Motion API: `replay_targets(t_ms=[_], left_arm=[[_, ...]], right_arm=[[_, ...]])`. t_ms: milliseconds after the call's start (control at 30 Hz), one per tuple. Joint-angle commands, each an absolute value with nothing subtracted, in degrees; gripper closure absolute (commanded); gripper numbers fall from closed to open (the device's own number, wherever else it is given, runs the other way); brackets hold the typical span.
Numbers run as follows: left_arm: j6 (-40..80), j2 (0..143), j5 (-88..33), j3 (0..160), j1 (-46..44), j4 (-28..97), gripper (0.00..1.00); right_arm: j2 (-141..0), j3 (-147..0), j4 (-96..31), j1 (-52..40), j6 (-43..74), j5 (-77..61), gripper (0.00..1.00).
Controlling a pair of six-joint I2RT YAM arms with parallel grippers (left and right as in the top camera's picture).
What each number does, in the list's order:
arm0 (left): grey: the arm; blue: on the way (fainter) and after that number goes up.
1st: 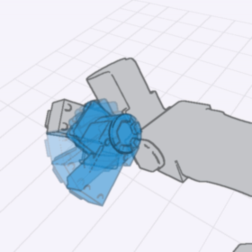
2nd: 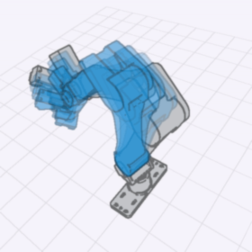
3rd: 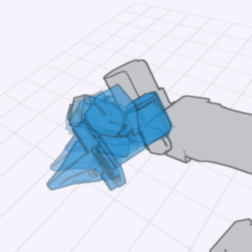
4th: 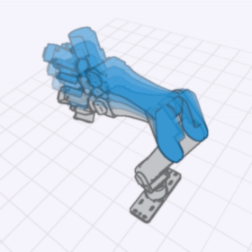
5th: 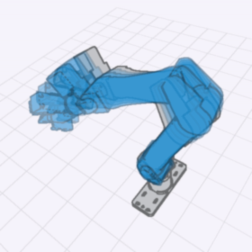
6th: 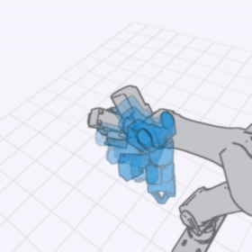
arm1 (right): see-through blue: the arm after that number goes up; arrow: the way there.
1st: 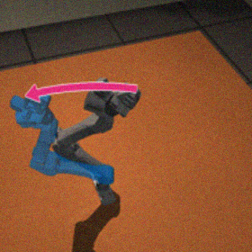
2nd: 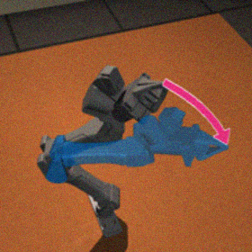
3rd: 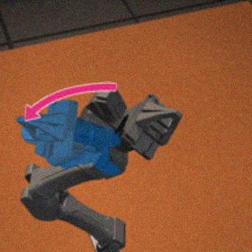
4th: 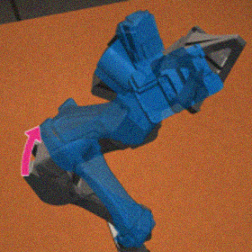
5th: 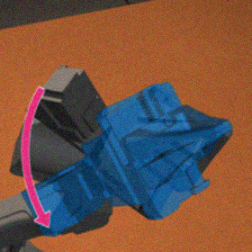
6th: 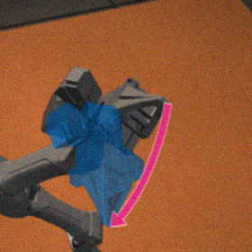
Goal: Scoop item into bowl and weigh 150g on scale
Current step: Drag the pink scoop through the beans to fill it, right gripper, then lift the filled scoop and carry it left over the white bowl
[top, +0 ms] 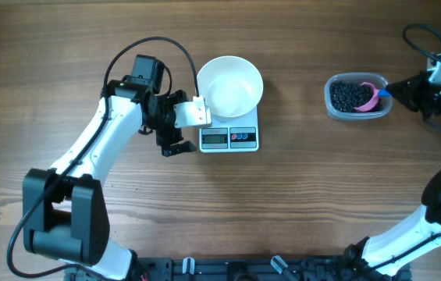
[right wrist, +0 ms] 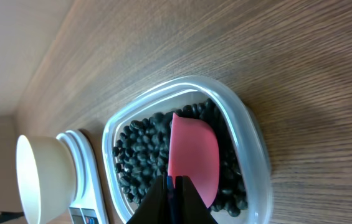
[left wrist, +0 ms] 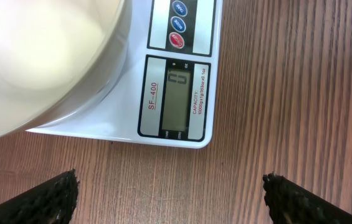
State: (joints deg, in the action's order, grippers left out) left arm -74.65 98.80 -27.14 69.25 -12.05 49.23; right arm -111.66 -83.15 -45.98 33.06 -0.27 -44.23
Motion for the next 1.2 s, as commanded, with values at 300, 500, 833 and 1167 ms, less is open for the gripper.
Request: replay_targets(t_ms=[300, 500, 833, 1167], left_arm=[[-74.1, 98.4, -28.5, 68.8, -12.0, 49.2, 0.00], [-74.1, 98.4, -28.4, 68.8, -12.0, 49.2, 0.00], [-74.1, 98.4, -28.5, 68.8, -12.0, 49.2, 0.00], [-74.1, 98.4, -28.5, 68.8, -12.0, 49.2, 0.00]], right_arm=[[-112.3, -82.9, -45.3, 36.1, -1.5, -55.2, 0.96], [-112.3, -82.9, -46.0, 38.3, -1.4, -57.5, 0.96], [-112.3, -82.9, -46.2, 39.8, -1.7, -62.7, 0.96], [-112.3, -82.9, -47.2, 39.8, -3.0, -68.0, 0.96]])
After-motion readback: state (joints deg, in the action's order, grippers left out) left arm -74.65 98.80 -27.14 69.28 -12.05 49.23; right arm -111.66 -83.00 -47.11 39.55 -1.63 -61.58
